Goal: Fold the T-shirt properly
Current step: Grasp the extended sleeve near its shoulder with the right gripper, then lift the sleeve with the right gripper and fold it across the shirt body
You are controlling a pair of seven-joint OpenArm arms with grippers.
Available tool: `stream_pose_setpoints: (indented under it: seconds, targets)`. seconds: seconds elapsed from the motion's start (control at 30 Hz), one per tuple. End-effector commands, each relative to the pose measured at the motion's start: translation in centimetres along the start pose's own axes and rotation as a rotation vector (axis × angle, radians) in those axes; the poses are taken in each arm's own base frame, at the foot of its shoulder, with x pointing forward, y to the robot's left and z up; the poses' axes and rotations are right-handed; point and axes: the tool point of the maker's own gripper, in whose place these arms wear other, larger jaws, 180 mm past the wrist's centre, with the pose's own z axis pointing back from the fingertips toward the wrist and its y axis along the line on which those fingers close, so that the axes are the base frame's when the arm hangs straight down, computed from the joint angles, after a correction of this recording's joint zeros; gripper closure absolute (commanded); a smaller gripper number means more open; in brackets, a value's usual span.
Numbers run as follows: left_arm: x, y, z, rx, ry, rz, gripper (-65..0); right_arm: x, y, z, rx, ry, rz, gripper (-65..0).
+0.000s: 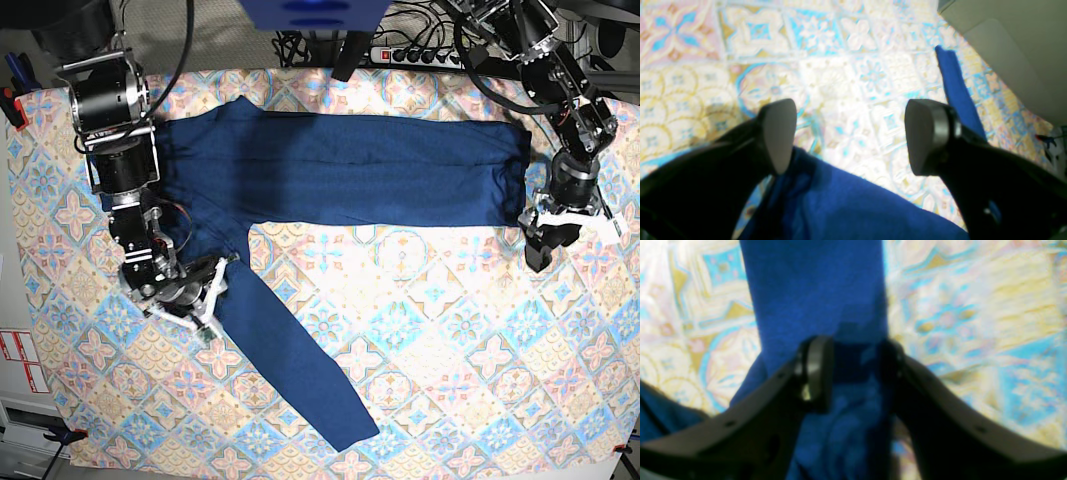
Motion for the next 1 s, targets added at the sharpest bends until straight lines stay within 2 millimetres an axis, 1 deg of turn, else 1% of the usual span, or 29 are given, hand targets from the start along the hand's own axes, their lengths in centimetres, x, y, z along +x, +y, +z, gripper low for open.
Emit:
stream_pose_setpoints:
  seconds: [0.0,0.07,0.17,0.27,0.37,0.5,0.53,0.6,0.73,0.77,0.87,0.97]
  targets:
    - [0.7,-1.0,-0.1,-0.030,-0.027,-0.006,-48.9,2.3,-2.0,0.6,-0.038,-0.050,0.002,-22.9]
    - [0.6,-1.1,-0.1,-0.032,-0.025,-0.002,-48.9,2.9,-2.9,0.3,-0.043,-0.067,-0.014,-22.9]
    - [-0.6,-1.2,0.0,-0.030,-0.010,0.023,-48.9,3.1,-3.6,-0.2,-0.042,-0.087,-0.040,-22.9]
    - [-0.9,-1.2,0.2,-0.031,-0.006,0.028,-48.9,3.7,-4.2,-0.3,-0.045,-0.120,-0.058,-22.9]
    - [-1.5,-0.9,0.5,-0.023,0.007,0.032,-48.9,3.4,-4.2,-0.5,-0.042,-0.136,-0.072,-22.9]
    - [-1.6,-0.8,0.5,-0.021,0.009,0.032,-48.9,3.4,-4.5,-0.8,-0.041,-0.147,-0.083,-22.9]
    - [-1.6,-0.7,0.6,-0.019,0.010,0.033,-48.9,2.9,-4.5,-1.0,-0.039,-0.142,-0.093,-22.9]
    - [-1.9,-0.5,0.7,-0.014,0.017,0.032,-48.9,2.1,-4.3,-1.5,-0.031,-0.137,-0.112,-22.9]
    - [-2.0,-0.5,0.8,-0.013,0.019,0.032,-48.9,1.5,-1.7,-2.9,0.019,-0.137,-0.146,-22.9]
    - [-2.0,-0.4,0.9,-0.011,0.020,0.032,-48.9,1.0,-1.2,-3.2,0.028,-0.130,-0.156,-22.9]
    - [-2.5,-0.1,1.1,-0.004,0.031,0.032,-48.9,0.3,-0.9,-3.5,0.035,-0.121,-0.170,-22.9]
    - [-2.5,-0.1,1.1,-0.003,0.033,0.032,-48.9,0.3,-0.8,-3.5,0.038,-0.117,-0.168,-22.5]
